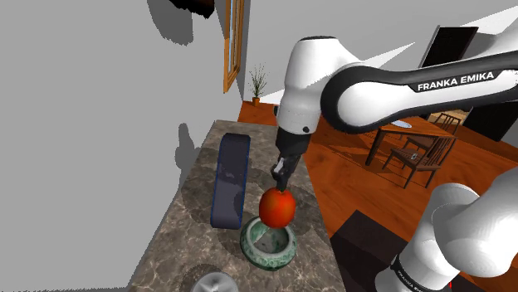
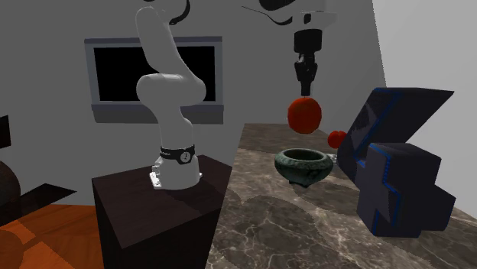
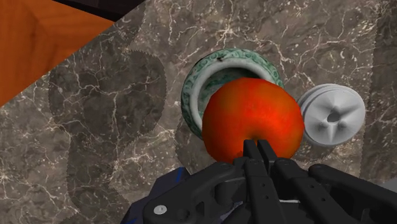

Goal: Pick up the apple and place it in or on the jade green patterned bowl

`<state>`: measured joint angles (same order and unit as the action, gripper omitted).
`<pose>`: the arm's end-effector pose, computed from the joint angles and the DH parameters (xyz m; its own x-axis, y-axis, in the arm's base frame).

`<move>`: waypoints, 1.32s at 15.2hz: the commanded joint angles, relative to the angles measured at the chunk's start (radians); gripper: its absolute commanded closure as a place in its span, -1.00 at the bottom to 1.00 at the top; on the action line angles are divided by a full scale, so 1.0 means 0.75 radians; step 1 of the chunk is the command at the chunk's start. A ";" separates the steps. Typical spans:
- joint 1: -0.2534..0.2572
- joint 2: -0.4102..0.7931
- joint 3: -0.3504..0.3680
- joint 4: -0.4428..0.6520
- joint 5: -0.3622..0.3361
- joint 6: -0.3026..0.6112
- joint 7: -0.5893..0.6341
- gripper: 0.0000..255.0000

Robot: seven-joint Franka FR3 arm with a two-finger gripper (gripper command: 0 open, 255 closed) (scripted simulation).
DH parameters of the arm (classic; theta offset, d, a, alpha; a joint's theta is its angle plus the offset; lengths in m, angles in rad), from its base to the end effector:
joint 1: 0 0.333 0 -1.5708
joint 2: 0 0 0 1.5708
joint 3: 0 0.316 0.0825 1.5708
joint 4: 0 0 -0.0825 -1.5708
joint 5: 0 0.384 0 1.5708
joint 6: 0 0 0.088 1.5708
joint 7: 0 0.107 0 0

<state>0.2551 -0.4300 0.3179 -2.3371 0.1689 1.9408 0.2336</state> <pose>0.3490 0.2498 0.4917 0.9681 0.2505 0.0106 0.2507 -0.9676 -0.0311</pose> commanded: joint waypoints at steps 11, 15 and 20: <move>0.002 0.074 0.031 -0.162 0.007 0.237 0.001 1.00; 0.002 0.081 0.033 -0.173 0.007 0.254 0.001 1.00; 0.002 0.081 0.033 -0.173 0.007 0.254 0.001 1.00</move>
<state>0.2570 -0.3693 0.3428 -2.4667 0.1744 2.1310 0.2343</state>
